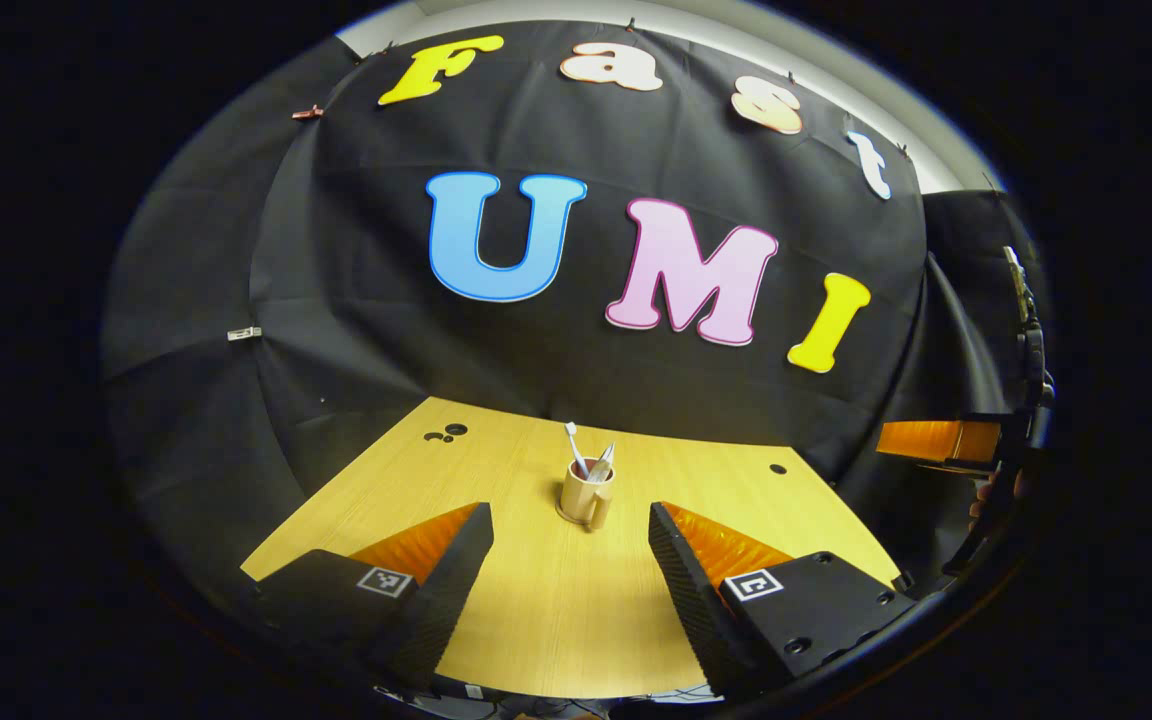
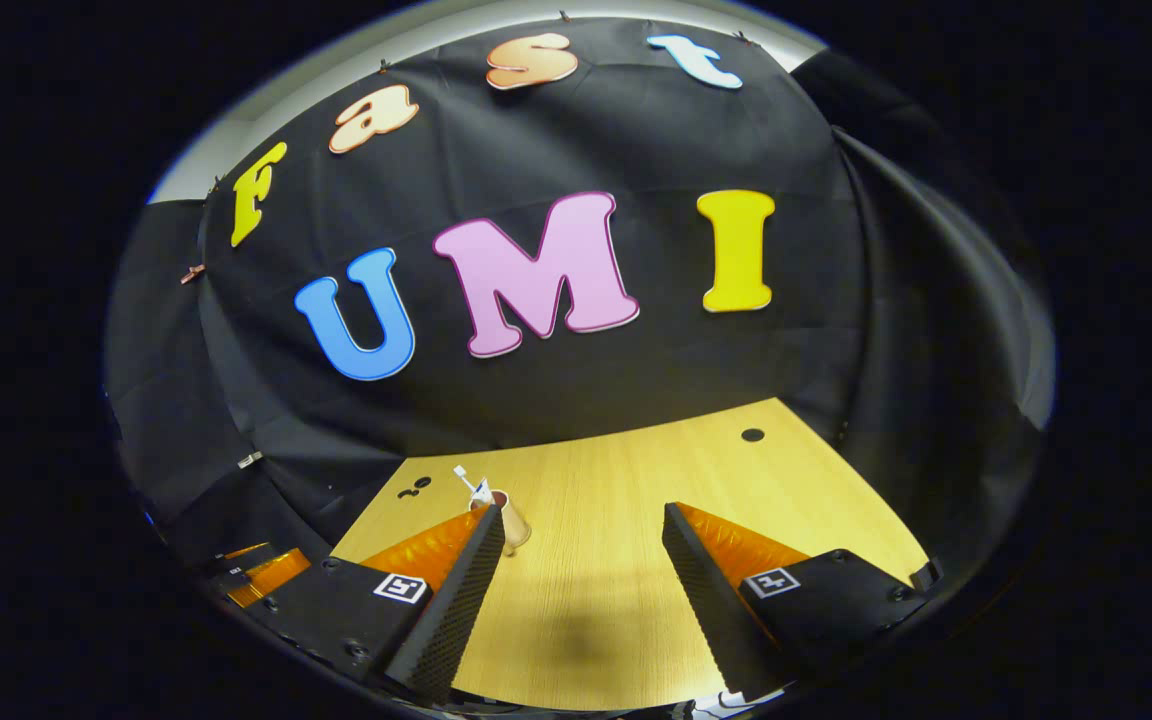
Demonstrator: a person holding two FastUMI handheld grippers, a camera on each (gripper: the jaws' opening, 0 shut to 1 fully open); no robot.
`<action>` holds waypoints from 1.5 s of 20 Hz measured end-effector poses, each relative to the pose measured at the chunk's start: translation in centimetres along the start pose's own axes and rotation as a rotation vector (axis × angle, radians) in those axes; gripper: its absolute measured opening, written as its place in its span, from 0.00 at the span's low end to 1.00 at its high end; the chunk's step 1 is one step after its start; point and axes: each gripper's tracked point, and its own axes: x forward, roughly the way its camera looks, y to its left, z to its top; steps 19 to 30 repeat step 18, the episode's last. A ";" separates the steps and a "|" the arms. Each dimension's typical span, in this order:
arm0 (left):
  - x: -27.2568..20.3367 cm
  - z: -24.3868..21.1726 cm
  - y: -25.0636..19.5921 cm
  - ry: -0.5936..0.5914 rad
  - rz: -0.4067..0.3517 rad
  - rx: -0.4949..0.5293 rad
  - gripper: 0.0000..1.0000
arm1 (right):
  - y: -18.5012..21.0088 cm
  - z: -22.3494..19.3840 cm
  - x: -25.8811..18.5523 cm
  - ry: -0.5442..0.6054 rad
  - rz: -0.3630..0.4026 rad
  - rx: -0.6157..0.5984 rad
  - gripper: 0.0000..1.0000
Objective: Put the toothbrush and toothpaste on the desktop into the cup, then pick up the cup and place it on the coaster on the desktop.
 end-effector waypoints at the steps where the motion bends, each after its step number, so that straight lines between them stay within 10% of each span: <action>1: -0.9 0.4 -0.3 -0.012 -0.007 -0.008 0.98 | 0.1 0.4 -0.8 -0.036 -0.018 -0.007 0.98; 10: -5.3 0.4 -2.0 -0.110 -0.050 0.017 0.97 | 5.4 -3.9 -7.0 -0.038 0.102 -0.064 0.98; 30: -5.9 -0.7 -2.2 -0.083 -0.063 0.032 0.97 | 5.2 -5.0 -7.4 -0.018 0.091 0.005 0.98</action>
